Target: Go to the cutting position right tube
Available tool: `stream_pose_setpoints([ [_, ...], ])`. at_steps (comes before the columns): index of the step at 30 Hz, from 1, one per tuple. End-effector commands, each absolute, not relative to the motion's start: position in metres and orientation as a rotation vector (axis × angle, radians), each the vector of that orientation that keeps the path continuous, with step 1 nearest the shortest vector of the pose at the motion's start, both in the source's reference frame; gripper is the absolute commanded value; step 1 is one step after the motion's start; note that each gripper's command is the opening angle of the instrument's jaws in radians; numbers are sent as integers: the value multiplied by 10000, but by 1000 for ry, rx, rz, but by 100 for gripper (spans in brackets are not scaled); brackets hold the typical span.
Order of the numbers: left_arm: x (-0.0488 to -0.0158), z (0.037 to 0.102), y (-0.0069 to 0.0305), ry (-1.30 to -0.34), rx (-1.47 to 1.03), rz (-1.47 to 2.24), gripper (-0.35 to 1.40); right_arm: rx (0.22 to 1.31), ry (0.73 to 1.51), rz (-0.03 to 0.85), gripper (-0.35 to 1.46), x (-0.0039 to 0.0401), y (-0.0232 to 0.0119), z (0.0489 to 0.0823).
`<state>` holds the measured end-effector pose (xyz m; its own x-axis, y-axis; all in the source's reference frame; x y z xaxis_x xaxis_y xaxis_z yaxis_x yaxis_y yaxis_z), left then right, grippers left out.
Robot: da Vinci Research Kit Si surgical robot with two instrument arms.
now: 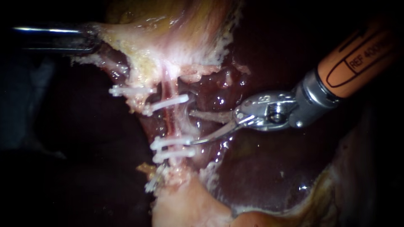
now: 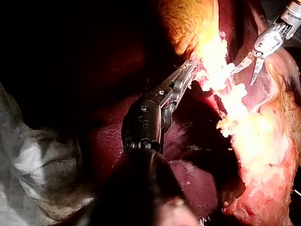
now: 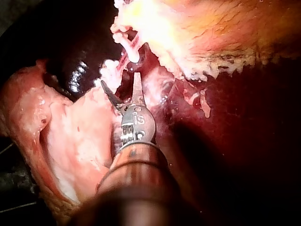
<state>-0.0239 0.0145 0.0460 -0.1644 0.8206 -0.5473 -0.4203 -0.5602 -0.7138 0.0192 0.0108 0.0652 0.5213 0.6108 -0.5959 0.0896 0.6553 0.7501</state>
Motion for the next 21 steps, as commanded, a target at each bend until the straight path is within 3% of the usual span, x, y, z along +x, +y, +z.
stream_pose_setpoints([
  [1, -239, 460, 145, -512, -1226, 1841, -35, 824, 990, 357, 143, 195, 108, 654],
  [21, -241, 459, 145, -511, -1226, 1841, -35, 861, 1066, 346, 143, 248, 113, 662],
])
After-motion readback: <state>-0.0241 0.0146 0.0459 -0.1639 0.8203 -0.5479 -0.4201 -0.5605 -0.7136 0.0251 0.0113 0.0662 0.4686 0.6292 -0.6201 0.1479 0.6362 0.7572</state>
